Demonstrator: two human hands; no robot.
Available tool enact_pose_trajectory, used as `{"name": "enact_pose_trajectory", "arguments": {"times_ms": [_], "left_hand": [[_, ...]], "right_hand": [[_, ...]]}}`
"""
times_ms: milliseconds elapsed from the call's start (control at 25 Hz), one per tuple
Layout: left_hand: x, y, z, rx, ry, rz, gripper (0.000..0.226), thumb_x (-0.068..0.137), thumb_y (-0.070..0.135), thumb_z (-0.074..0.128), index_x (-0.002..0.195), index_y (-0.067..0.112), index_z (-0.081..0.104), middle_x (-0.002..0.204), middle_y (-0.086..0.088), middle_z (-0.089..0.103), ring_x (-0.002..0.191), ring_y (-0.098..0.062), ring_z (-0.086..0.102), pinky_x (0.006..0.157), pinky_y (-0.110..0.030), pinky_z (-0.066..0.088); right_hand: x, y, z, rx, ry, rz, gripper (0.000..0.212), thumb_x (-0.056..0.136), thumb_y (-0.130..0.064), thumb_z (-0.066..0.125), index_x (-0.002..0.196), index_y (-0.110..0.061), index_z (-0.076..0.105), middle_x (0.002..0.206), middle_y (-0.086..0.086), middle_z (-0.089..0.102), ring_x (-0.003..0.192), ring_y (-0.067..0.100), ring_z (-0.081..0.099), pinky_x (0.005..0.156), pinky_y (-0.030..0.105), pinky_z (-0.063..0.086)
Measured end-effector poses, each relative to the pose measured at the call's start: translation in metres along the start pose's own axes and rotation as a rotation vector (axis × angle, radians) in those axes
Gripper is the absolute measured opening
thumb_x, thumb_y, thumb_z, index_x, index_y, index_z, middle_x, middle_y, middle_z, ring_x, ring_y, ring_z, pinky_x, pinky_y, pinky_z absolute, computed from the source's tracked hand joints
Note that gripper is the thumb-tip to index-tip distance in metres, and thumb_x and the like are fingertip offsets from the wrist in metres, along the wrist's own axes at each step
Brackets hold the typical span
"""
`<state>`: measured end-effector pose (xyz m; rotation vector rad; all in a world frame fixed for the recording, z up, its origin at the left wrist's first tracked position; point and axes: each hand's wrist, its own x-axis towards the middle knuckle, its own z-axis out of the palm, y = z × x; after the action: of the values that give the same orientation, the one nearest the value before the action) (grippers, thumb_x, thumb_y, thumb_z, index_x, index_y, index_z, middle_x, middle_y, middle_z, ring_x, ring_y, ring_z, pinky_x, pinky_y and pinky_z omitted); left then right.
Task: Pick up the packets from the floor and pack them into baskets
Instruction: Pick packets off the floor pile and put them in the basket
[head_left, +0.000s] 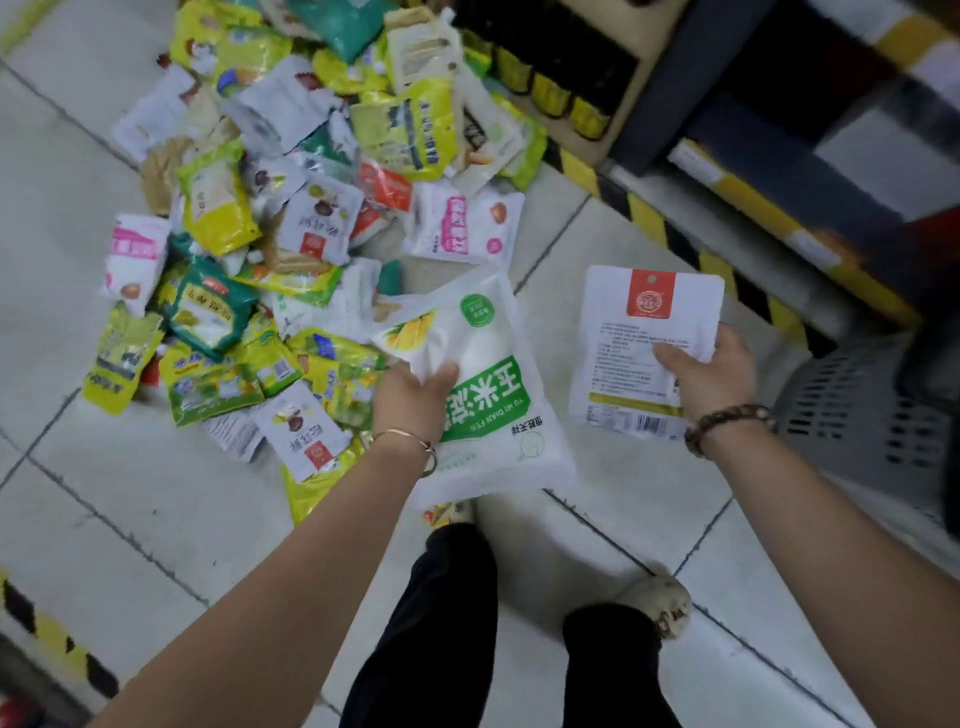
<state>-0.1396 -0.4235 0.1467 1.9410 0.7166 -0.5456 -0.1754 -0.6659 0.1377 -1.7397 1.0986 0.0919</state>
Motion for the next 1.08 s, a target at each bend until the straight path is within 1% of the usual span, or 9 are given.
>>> {"name": "enact_pose_trajectory", "arguments": {"times_ms": [120, 280, 360, 560, 680, 760, 840, 920, 1080], "left_hand": [[-0.04, 0.015, 0.054, -0.041, -0.06, 0.043, 0.019, 0.083, 0.013, 0.068, 0.096, 0.001, 0.062, 0.086, -0.005, 0.062, 0.078, -0.019, 0.058, 0.066, -0.022, 0.04], [-0.103, 0.036, 0.128, -0.056, -0.198, 0.107, 0.004, 0.085, 0.006, 0.064, 0.088, 0.008, 0.061, 0.074, 0.005, 0.062, 0.058, -0.003, 0.058, 0.052, -0.015, 0.046], [-0.139, 0.043, 0.167, -0.063, -0.27, 0.166, 0.015, 0.088, 0.003, 0.059, 0.077, 0.014, 0.06, 0.069, 0.01, 0.061, 0.051, 0.004, 0.058, 0.046, -0.009, 0.044], [-0.212, 0.052, 0.257, 0.056, -0.416, 0.342, 0.008, 0.09, 0.008, 0.058, 0.087, 0.015, 0.062, 0.077, 0.014, 0.062, 0.07, 0.002, 0.057, 0.059, -0.012, 0.046], [-0.251, 0.055, 0.305, 0.094, -0.46, 0.437, 0.01, 0.09, 0.006, 0.058, 0.09, 0.016, 0.06, 0.079, 0.017, 0.06, 0.072, 0.008, 0.053, 0.058, -0.002, 0.042], [-0.278, 0.058, 0.337, 0.134, -0.491, 0.49, 0.011, 0.09, 0.007, 0.057, 0.095, 0.016, 0.06, 0.084, 0.012, 0.061, 0.074, 0.003, 0.055, 0.059, -0.006, 0.042], [-0.299, 0.059, 0.365, 0.153, -0.504, 0.514, 0.01, 0.09, 0.007, 0.057, 0.096, 0.015, 0.059, 0.091, 0.003, 0.063, 0.079, -0.008, 0.057, 0.061, -0.016, 0.04], [-0.315, 0.062, 0.389, 0.155, -0.514, 0.527, 0.008, 0.091, 0.007, 0.057, 0.095, 0.013, 0.059, 0.093, -0.001, 0.063, 0.084, -0.012, 0.056, 0.062, -0.016, 0.039], [-0.337, 0.079, 0.432, 0.171, -0.541, 0.594, 0.014, 0.091, 0.008, 0.056, 0.104, 0.006, 0.062, 0.098, -0.003, 0.063, 0.087, -0.013, 0.056, 0.065, -0.014, 0.037]], "right_hand": [[0.006, 0.027, -0.071, 0.029, 0.08, 0.0, 0.036, 0.085, -0.005, 0.065, 0.12, -0.004, 0.056, 0.107, 0.002, 0.06, 0.094, 0.015, 0.056, 0.078, 0.025, 0.043], [0.004, 0.064, -0.163, 0.034, 0.233, -0.006, 0.039, 0.083, -0.006, 0.068, 0.12, -0.004, 0.056, 0.115, 0.007, 0.062, 0.1, 0.02, 0.057, 0.08, 0.027, 0.042], [-0.001, 0.085, -0.213, 0.057, 0.326, 0.007, 0.043, 0.082, -0.005, 0.069, 0.122, -0.004, 0.054, 0.118, 0.009, 0.061, 0.102, 0.02, 0.057, 0.08, 0.024, 0.041], [-0.014, 0.127, -0.327, 0.202, 0.526, 0.067, 0.046, 0.081, -0.002, 0.069, 0.124, -0.002, 0.051, 0.113, 0.006, 0.059, 0.098, 0.018, 0.055, 0.067, 0.014, 0.036], [-0.014, 0.156, -0.38, 0.269, 0.585, 0.104, 0.045, 0.08, -0.004, 0.07, 0.122, -0.003, 0.053, 0.117, 0.01, 0.061, 0.103, 0.022, 0.058, 0.075, 0.021, 0.04], [-0.015, 0.176, -0.411, 0.32, 0.608, 0.14, 0.046, 0.081, -0.005, 0.069, 0.124, -0.006, 0.052, 0.117, 0.007, 0.06, 0.101, 0.019, 0.056, 0.082, 0.027, 0.043], [-0.016, 0.194, -0.435, 0.357, 0.626, 0.162, 0.047, 0.081, -0.007, 0.069, 0.125, -0.008, 0.052, 0.113, 0.005, 0.061, 0.098, 0.02, 0.058, 0.078, 0.027, 0.045], [-0.018, 0.205, -0.458, 0.363, 0.656, 0.18, 0.046, 0.081, -0.007, 0.069, 0.124, -0.009, 0.053, 0.107, 0.002, 0.061, 0.093, 0.019, 0.058, 0.07, 0.024, 0.043], [-0.012, 0.221, -0.501, 0.389, 0.739, 0.215, 0.046, 0.081, -0.009, 0.069, 0.124, -0.009, 0.052, 0.104, 0.0, 0.058, 0.091, 0.018, 0.055, 0.073, 0.026, 0.04]]}}
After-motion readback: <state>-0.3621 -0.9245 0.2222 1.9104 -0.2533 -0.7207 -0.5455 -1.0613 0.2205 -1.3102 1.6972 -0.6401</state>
